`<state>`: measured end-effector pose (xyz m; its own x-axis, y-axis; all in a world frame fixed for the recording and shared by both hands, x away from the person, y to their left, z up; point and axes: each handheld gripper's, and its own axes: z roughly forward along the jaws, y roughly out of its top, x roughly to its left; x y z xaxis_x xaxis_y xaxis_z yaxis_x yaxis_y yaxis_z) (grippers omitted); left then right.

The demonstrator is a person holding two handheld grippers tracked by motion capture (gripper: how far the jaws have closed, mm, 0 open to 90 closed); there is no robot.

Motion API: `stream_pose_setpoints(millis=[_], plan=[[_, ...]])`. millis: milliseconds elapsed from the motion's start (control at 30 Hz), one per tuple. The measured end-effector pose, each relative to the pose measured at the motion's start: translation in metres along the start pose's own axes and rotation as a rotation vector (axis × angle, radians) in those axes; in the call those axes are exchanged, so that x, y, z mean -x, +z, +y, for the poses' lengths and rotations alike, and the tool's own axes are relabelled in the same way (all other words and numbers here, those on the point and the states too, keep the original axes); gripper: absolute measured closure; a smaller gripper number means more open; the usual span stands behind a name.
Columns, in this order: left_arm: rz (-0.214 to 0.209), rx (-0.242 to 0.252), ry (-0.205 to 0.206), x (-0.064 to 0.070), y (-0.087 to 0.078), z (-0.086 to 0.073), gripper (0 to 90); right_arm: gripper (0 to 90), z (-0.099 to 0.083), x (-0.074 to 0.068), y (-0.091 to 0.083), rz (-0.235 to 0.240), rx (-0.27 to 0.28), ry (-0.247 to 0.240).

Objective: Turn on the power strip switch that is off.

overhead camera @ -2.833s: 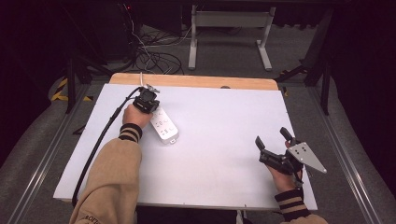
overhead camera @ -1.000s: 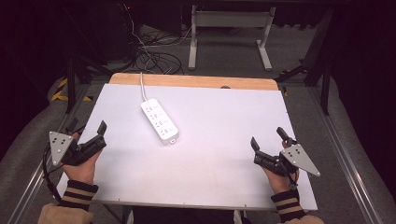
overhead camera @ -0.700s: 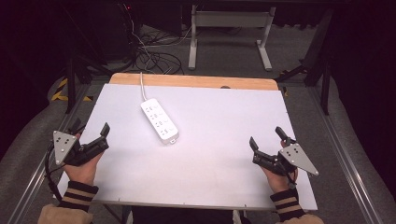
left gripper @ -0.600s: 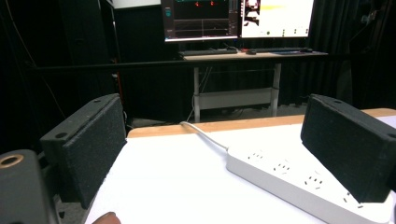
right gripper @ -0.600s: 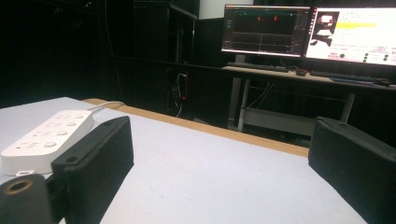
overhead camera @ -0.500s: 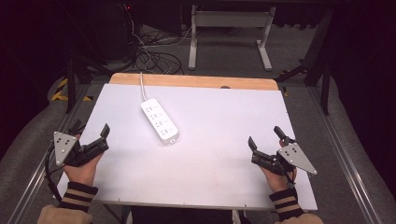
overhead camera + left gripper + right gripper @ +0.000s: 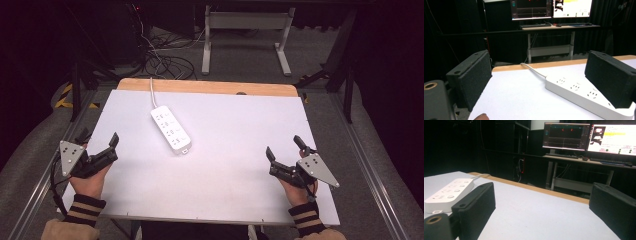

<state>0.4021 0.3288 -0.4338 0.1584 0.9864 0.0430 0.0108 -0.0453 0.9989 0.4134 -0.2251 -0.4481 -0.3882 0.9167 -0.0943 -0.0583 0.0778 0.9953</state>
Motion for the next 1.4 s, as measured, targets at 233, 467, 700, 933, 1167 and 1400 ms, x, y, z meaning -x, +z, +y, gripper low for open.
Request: stream_pose_setpoints(millis=[233, 467, 700, 933, 1167, 1400], plan=[[0.001, -0.006, -0.003, 0.0000, 0.0001, 0.0006, 8.2, 7.1, 0.0004, -0.0022, -0.0042, 0.000, 0.001, -0.018], [-0.012, -0.011, -0.017, 0.0000, 0.0001, -0.0008, 8.3, 7.1, -0.0003, -0.0033, -0.0040, 0.003, -0.009, -0.020], [-0.013, -0.016, -0.017, 0.0001, -0.0002, -0.0014, 8.2, 7.1, -0.0004, -0.0036, -0.0041, 0.006, -0.010, -0.018], [-0.010, -0.020, -0.018, -0.0007, -0.0008, -0.0015, 8.3, 7.1, -0.0006, -0.0044, -0.0037, 0.009, -0.012, -0.020], [-0.012, -0.024, -0.024, -0.0012, -0.0011, -0.0019, 8.4, 7.1, -0.0006, -0.0042, -0.0039, 0.009, -0.010, -0.018], [-0.008, -0.028, -0.051, -0.0050, -0.0015, -0.0030, 8.6, 7.1, -0.0006, -0.0041, -0.0045, 0.011, -0.010, -0.018]])
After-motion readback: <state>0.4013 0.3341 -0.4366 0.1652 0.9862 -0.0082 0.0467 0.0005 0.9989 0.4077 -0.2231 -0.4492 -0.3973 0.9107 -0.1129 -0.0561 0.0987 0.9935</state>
